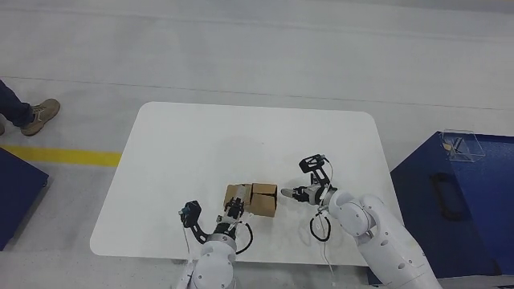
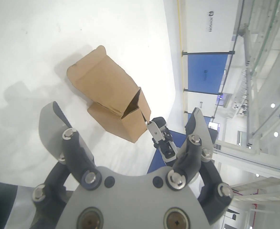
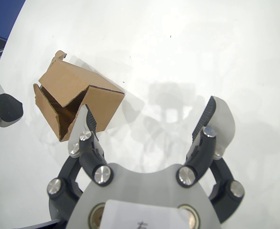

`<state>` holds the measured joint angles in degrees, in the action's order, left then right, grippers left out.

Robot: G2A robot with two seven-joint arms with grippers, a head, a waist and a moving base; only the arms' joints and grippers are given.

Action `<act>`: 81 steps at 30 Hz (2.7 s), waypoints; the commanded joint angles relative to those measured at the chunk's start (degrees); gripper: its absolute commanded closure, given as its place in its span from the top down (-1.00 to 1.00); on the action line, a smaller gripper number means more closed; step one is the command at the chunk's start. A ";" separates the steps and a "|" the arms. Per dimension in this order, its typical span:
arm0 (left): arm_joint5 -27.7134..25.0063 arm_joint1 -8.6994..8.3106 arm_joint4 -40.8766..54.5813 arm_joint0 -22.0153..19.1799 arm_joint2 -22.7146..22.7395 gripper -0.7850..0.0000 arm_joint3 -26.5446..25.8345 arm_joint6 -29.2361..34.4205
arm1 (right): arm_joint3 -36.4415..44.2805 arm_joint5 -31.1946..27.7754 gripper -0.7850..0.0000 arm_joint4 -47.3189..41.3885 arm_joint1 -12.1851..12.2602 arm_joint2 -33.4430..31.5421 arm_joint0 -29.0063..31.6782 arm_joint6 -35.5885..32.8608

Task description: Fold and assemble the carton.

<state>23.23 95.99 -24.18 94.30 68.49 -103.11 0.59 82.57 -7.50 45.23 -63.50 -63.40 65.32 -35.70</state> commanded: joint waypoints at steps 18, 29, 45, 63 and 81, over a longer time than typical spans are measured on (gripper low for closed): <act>-33.96 -0.35 8.03 -5.56 0.54 1.00 23.73 -9.23 | 0.00 0.00 1.00 0.00 0.00 0.00 0.00 0.00; -37.36 0.29 12.07 -12.54 0.97 1.00 32.79 -16.45 | 0.00 0.00 1.00 0.00 0.00 0.00 0.00 0.00; -58.34 -0.12 7.34 -11.93 0.51 1.00 32.67 -20.63 | 0.00 0.00 1.00 0.00 0.00 0.00 0.00 0.00; -52.42 -0.08 -9.81 -10.42 -5.64 1.00 26.58 -23.25 | 0.00 0.00 1.00 0.00 0.00 0.00 0.00 0.00; -48.63 0.53 -10.33 -11.20 -9.92 1.00 28.34 -26.15 | 0.00 0.00 1.00 0.00 0.00 0.00 0.00 0.00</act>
<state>-25.35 96.62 -34.17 82.79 58.40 -74.44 -25.43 82.57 -7.50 45.23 -63.50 -63.40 65.32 -35.70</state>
